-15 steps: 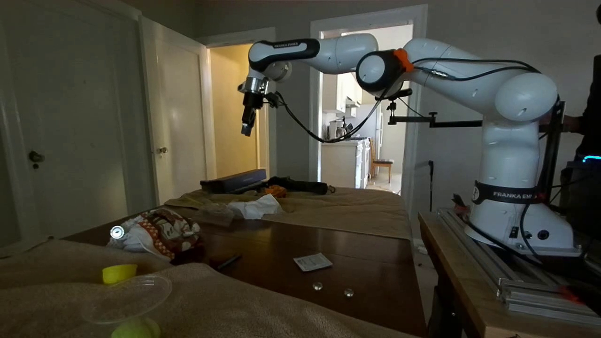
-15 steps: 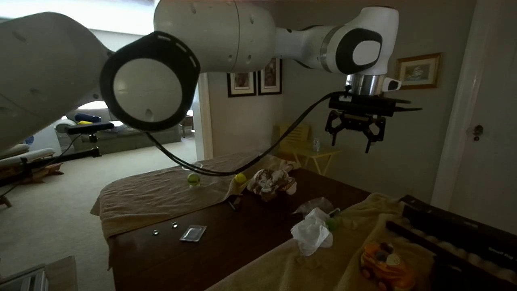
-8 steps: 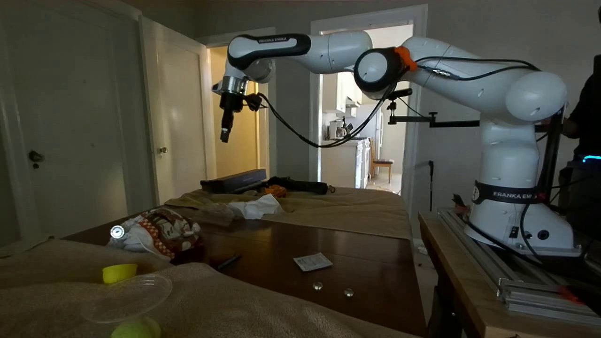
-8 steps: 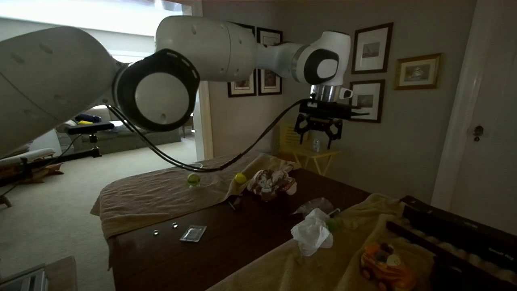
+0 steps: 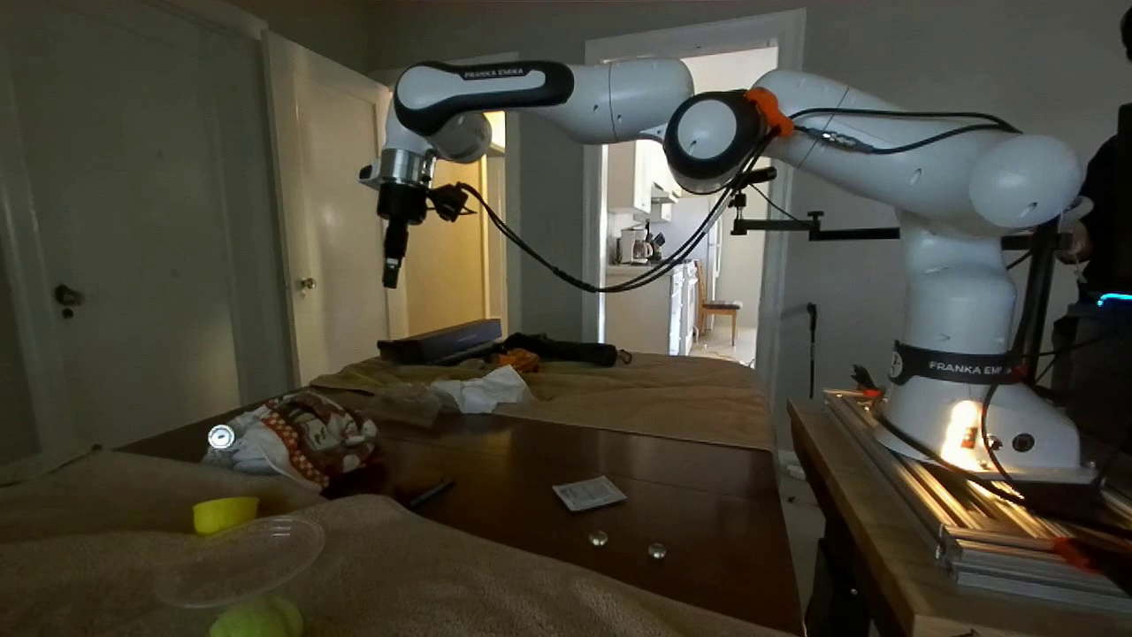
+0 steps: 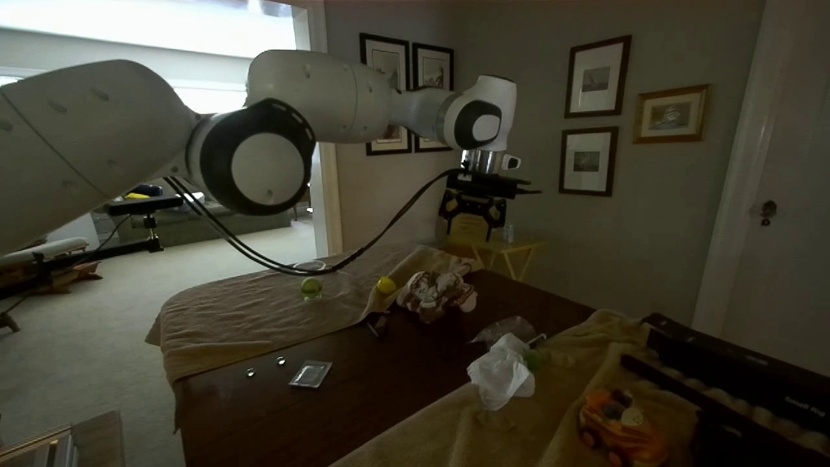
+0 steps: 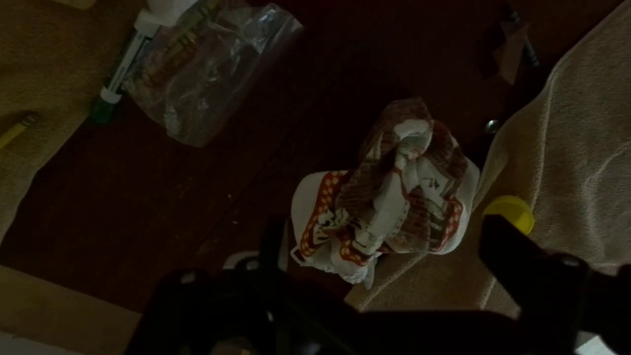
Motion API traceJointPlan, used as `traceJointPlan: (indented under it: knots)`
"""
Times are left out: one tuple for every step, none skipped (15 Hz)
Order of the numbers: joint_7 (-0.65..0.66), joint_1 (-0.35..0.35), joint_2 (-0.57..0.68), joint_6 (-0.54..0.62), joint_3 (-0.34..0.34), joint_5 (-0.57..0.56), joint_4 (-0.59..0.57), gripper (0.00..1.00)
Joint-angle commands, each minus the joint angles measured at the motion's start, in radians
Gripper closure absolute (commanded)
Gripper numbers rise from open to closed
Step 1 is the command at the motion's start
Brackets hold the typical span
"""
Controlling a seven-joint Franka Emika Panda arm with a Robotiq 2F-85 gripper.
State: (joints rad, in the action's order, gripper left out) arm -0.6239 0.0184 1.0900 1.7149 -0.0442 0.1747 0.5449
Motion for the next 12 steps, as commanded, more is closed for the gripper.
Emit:
traceJointPlan:
  knots:
    - [-0.047,-0.015,0.044,-0.016,-0.025,0.007,-0.071,0.0]
    - [-0.011,-0.015,0.008,0.0,-0.01,0.001,-0.001,0.0]
    - [-0.018,-0.02,0.01,0.0,-0.014,0.001,-0.002,0.0]
    - [-0.021,-0.021,0.01,0.0,-0.015,0.001,-0.003,0.0]
    - [-0.023,-0.021,0.01,0.0,-0.016,0.001,-0.005,0.0]
    - [-0.025,-0.02,0.01,0.0,-0.016,0.001,-0.007,0.0]
    - [0.004,-0.021,0.012,0.007,-0.013,0.005,-0.006,0.0]
    - [0.053,-0.023,0.015,0.014,-0.014,0.015,-0.006,0.0]
    - [0.139,-0.031,0.021,0.028,-0.01,0.022,-0.009,0.0]
    - [0.202,-0.041,0.028,0.043,-0.003,0.018,-0.012,0.0]
    - [0.26,-0.048,0.033,0.057,-0.001,0.017,-0.015,0.0]
    - [0.322,-0.057,0.039,0.068,-0.001,0.017,-0.017,0.0]
